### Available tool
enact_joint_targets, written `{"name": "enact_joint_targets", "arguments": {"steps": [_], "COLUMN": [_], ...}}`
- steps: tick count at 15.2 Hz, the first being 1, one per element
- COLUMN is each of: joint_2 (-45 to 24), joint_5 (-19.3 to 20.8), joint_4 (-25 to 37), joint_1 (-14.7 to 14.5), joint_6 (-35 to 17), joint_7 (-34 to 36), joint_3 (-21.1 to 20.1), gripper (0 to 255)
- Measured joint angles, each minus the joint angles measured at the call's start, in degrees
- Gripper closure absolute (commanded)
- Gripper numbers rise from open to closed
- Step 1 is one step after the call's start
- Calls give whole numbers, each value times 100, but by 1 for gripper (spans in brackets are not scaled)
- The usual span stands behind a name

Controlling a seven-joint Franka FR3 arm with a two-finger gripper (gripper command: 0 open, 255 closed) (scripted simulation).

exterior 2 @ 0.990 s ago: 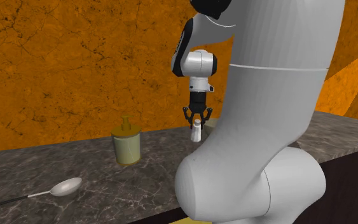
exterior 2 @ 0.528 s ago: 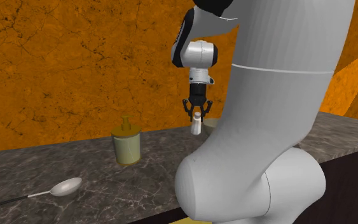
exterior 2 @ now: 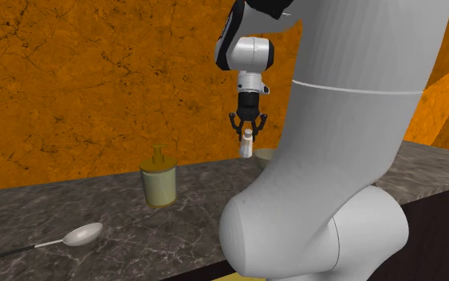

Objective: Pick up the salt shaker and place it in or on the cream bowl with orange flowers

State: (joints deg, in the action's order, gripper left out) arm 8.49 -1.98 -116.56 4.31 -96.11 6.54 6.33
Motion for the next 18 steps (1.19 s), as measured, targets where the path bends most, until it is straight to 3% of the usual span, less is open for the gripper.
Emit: {"name": "enact_joint_targets", "arguments": {"steps": [3,6,13,18], "joint_2": [-50,-522,-2039,-3267], "joint_5": [5,2,-123,-294], "joint_4": [223,799,2786,4635], "joint_1": [16,108,455,846], "joint_6": [175,292,806,1456], "joint_7": [-34,-253,-884,-1302], "joint_3": [23,146,435,559], "gripper": [255,255,255,255]}}
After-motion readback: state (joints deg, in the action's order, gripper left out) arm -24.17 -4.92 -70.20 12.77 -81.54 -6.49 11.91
